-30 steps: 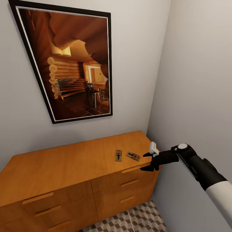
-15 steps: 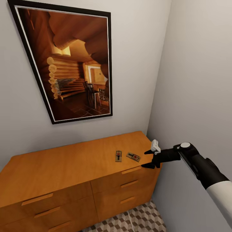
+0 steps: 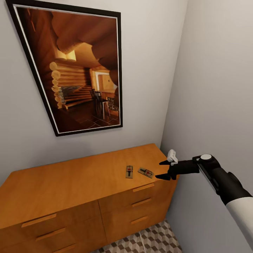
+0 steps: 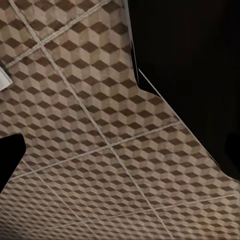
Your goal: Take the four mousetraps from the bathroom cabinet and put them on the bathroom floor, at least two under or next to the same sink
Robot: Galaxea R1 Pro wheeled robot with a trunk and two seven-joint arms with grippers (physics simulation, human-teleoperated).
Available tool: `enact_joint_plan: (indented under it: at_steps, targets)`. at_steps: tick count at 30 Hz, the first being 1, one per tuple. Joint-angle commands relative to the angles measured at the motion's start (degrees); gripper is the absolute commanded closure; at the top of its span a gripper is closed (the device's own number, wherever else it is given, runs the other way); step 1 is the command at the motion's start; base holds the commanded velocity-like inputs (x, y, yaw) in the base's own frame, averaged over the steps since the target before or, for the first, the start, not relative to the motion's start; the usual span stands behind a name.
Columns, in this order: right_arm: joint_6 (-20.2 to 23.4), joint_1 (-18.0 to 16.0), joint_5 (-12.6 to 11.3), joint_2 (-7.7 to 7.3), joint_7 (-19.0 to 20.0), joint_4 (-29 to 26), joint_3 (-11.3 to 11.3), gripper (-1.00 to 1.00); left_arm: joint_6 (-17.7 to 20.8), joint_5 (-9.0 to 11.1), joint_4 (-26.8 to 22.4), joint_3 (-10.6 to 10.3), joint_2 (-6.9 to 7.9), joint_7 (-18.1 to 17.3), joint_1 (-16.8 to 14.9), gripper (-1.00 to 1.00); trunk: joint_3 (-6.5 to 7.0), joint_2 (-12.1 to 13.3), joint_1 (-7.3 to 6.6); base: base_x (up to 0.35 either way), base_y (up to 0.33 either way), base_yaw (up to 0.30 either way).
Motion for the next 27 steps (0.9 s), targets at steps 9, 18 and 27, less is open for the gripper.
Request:
enact_joint_plan:
  at_steps: [9, 18, 27]
  targets:
    - [0.5, -0.1, 0.1, 0.26, -0.1, 0.3, 0.0, -1.00, 0.3, 0.5, 0.1, -0.5, -0.02, 0.1, 0.0, -1.00, -0.09, -0.1, 0.03, 0.047, 0.000, 0.000]
    - [0.5, -0.1, 0.1, 0.22, -0.2, 1.8, 0.0, -1.00, 0.4, 0.5, 0.1, -0.4, -0.12, 0.1, 0.1, -1.00, -0.09, -0.1, 0.03, 0.110, 0.000, 0.000]
    - [0.4, -0.1, 0.2, 0.19, -0.3, 3.2, 0.0, -1.00, 0.4, 0.5, 0.2, -0.4, -0.20, -0.1, 0.1, -1.00, -0.09, -0.1, 0.03, 0.116, 0.000, 0.000]
